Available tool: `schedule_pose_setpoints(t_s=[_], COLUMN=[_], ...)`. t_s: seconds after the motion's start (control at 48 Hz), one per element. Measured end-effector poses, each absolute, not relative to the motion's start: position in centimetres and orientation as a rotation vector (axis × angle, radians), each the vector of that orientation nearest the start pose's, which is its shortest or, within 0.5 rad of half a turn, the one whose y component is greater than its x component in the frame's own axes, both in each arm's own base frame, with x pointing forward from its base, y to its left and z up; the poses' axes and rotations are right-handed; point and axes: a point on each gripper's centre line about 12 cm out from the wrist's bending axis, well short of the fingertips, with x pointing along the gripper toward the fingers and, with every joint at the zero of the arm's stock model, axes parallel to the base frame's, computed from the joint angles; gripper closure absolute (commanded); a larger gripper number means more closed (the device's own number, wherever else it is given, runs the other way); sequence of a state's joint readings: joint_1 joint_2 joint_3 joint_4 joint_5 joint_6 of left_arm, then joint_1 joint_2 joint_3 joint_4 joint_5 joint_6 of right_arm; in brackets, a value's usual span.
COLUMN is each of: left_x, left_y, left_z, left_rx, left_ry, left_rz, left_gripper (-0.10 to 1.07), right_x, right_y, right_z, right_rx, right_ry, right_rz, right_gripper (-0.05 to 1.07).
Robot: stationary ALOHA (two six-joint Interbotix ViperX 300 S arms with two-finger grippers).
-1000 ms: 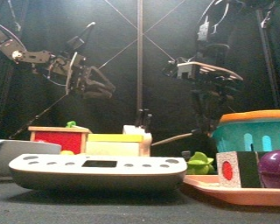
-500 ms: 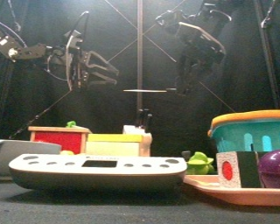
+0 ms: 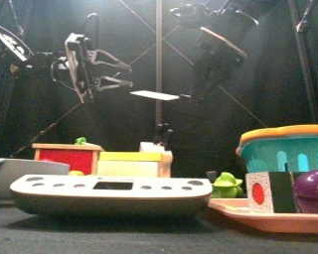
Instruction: Grab cleaver with other hand
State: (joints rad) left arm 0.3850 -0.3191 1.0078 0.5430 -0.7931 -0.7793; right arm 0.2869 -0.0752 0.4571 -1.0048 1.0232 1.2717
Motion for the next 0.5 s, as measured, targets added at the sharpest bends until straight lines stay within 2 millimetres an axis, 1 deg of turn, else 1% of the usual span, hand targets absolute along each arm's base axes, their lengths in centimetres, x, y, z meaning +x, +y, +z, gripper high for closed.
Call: schedule_pose_setpoints(t_s=[0.146,0.25,0.5], left_x=[28.8,28.6,29.1], left_y=[8.4,8.9,8.4], left_z=[23.6,23.6,22.9], left_rx=[-0.389,-0.402,-0.434], left_ry=[-0.044,-0.059,-0.021], left_rz=[0.031,0.037,-0.028], left_gripper=[0.19,0.19,0.18], right_x=[35.7,35.5,35.8], right_y=[2.2,2.7,3.0], right_z=[24.7,24.9,25.2], right_rx=[-0.085,-0.115,-0.153], right_ry=[0.776,0.768,0.743], right_rz=[-0.739,-0.740,-0.730], right_gripper=[0.42,0.42,0.42])
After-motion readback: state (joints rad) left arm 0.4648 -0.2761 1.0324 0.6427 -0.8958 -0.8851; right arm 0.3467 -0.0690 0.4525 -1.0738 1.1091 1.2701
